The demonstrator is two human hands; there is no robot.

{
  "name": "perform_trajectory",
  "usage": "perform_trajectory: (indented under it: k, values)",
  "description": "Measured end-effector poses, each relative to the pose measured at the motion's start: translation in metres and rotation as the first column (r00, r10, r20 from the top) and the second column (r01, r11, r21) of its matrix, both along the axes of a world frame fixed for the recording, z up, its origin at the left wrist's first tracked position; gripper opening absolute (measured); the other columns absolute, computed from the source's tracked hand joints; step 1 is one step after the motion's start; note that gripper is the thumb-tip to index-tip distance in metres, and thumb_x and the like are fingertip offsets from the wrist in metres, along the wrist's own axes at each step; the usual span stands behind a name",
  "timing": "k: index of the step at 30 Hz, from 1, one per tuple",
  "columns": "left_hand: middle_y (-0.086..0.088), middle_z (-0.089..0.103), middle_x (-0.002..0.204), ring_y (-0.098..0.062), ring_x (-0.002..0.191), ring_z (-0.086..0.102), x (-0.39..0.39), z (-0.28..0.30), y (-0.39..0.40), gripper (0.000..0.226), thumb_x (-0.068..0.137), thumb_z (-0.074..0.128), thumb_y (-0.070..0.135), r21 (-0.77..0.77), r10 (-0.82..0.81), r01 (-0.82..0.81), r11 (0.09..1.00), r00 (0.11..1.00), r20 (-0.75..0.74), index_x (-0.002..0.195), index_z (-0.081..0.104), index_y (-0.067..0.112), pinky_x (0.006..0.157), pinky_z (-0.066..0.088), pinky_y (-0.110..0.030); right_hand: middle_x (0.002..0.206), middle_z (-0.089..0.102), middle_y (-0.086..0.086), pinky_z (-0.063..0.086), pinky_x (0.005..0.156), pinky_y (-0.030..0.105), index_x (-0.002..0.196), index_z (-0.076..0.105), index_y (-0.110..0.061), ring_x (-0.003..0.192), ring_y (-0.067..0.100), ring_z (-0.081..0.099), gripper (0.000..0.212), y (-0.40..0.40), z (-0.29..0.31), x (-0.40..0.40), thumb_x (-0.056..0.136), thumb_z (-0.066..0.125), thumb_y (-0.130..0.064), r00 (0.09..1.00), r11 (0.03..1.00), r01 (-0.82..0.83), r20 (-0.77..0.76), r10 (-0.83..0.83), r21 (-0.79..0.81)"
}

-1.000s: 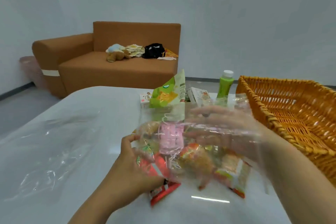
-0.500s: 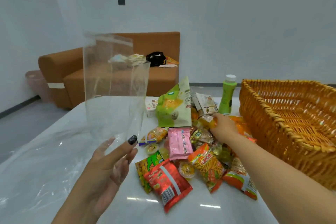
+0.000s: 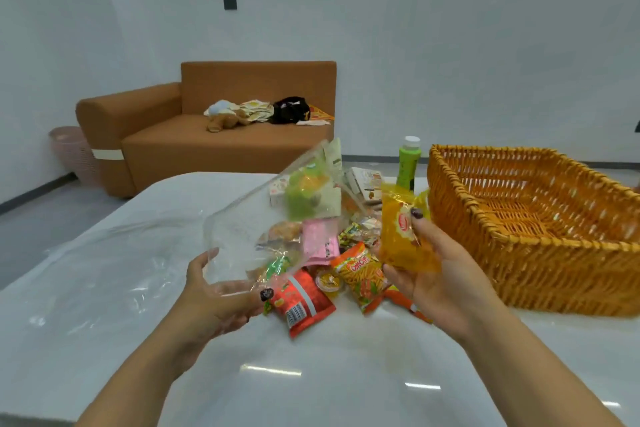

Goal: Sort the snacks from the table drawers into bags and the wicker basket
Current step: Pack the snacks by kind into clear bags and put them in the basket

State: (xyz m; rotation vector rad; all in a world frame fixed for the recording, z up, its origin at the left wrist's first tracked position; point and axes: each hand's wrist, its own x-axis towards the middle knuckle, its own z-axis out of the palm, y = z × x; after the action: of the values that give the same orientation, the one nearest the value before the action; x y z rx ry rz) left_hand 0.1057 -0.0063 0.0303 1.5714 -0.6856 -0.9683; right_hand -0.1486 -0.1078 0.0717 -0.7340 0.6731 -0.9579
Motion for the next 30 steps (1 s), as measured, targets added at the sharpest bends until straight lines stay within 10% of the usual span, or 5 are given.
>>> perform_trajectory:
  k: [7,12,21,26,30]
  values:
    - [-0.005,0.068,0.114,-0.025,0.078,0.075,-0.013,-0.003,0.023,0.118,0.053,0.091,0.017,0.117,-0.157,0.134,0.984,0.963,0.221,0.142,0.019,0.045,0.065,0.056,-0.031,0.090,0.075,0.000,0.057,0.058,0.030,0.105,0.063,-0.019,0.078,0.020,0.073,0.030,0.014,0.016,-0.037,0.077,0.071,-0.015,0.895,0.928,-0.109,-0.442,-0.064,-0.355]
    - [0.000,0.065,0.117,-0.023,0.079,0.075,-0.017,0.001,0.030,0.114,0.064,0.088,0.013,0.111,-0.173,0.147,0.983,0.941,0.289,0.145,0.014,0.045,0.065,0.057,-0.030,0.097,0.075,0.006,0.057,0.070,0.034,0.111,0.064,-0.016,0.085,0.025,0.072,0.037,0.005,0.026,-0.053,0.075,0.072,-0.021,0.785,0.883,-0.383,-0.600,0.155,-0.272]
    - [-0.001,0.067,0.115,-0.024,0.078,0.075,-0.021,0.000,0.031,0.118,0.054,0.089,0.022,0.021,-0.073,0.070,0.997,0.954,0.290,0.147,0.018,0.039,0.065,0.056,-0.032,0.080,0.073,0.009,0.048,0.041,0.021,0.104,0.063,-0.006,0.057,0.012,0.066,0.021,-0.012,0.018,-0.081,0.085,0.065,-0.016,0.873,0.968,-0.176,-0.484,0.068,-0.181]
    - [0.002,0.063,0.119,-0.025,0.078,0.074,-0.033,0.001,0.029,0.109,0.058,0.088,0.020,0.093,-0.239,0.221,0.971,0.920,0.311,0.144,0.025,0.038,0.063,0.055,-0.030,0.101,0.073,0.013,0.051,0.049,0.022,0.117,0.064,-0.011,0.074,0.020,0.068,0.058,-0.011,0.013,-0.089,0.063,0.076,-0.026,0.742,0.906,-0.404,-0.624,0.245,-0.125]
    - [0.007,0.060,0.117,-0.025,0.074,0.074,-0.048,-0.002,0.021,0.104,0.060,0.091,0.013,0.160,-0.352,0.315,0.935,0.871,0.343,0.140,0.030,0.039,0.059,0.056,-0.029,0.099,0.072,0.018,0.054,0.054,0.022,0.114,0.065,-0.008,0.079,0.026,0.070,0.039,-0.010,0.011,-0.080,0.077,0.072,-0.020,0.694,0.836,-0.525,-0.648,0.314,-0.157]
